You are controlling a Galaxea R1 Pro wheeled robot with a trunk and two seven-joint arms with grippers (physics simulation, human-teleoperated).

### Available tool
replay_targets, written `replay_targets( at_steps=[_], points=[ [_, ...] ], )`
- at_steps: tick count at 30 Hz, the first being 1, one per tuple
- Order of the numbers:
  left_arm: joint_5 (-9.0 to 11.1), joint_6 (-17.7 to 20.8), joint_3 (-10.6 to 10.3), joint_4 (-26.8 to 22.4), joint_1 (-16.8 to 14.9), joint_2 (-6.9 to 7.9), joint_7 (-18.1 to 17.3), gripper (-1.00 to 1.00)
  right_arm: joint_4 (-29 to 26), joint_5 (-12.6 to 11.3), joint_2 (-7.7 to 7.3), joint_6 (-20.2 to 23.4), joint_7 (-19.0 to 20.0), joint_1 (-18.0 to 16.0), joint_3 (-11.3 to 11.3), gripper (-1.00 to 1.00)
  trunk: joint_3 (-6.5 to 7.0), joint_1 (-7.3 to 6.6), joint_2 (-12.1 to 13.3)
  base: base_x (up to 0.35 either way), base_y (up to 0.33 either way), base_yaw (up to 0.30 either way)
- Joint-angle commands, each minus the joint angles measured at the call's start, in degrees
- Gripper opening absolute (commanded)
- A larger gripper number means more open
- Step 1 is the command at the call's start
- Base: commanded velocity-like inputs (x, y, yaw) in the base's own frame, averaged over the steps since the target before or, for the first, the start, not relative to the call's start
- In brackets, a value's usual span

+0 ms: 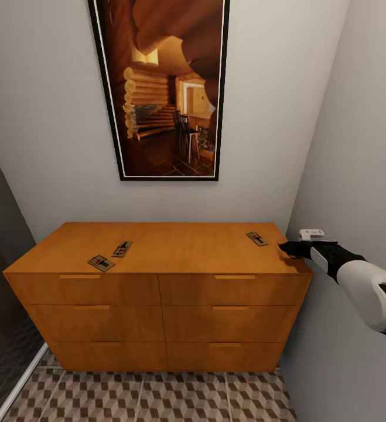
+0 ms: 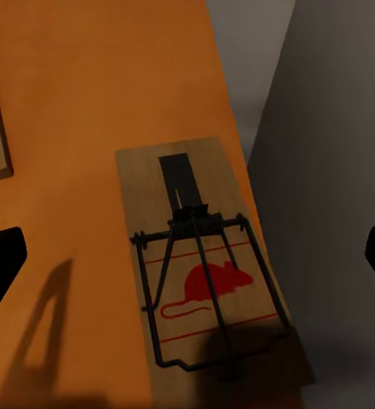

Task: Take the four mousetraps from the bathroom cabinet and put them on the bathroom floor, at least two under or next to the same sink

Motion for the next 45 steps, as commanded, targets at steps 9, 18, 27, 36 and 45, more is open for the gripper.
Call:
replay_targets(
  at_steps=[9, 18, 27, 36, 45],
  points=[
    [-0.3, -0.1, 0.1, -0.1, 0.0, -0.02, 0.3, 1.0, 0.0, 0.6, 0.02, 0.2, 0.2, 0.1, -0.5, 1.0, -0.04, 0.0, 0.0, 0.0, 0.0, 0.0],
    [-0.3, -0.1, 0.1, -0.1, 0.0, -0.02, 0.3, 1.0, 0.0, 0.6, 0.02, 0.2, 0.2, 0.3, -0.5, 1.0, -0.04, 0.0, 0.0, 0.0, 0.0, 0.0],
    [-0.3, -0.1, 0.1, -0.1, 0.0, -0.04, 0.3, 1.0, 0.0, 0.6, 0.02, 0.1, 0.2, 0.6, -0.5, 1.0, -0.04, 0.0, 0.0, 0.0, 0.0, 0.0],
    [-0.3, -0.1, 0.0, -0.1, 0.0, -0.08, 0.3, 1.0, 0.0, 0.6, 0.01, -0.7, 0.2, 0.9, -0.5, 1.0, -0.04, 0.0, 0.0, 0.0, 0.0, 0.0],
    [-0.3, -0.1, 0.0, -0.1, 0.0, -0.1, 0.3, 1.0, 0.0, 0.6, -0.01, -0.9, 0.2, 0.9, -0.5, 1.0, -0.04, 0.0, 0.0, 0.0, 0.0, 0.0]
  ],
)
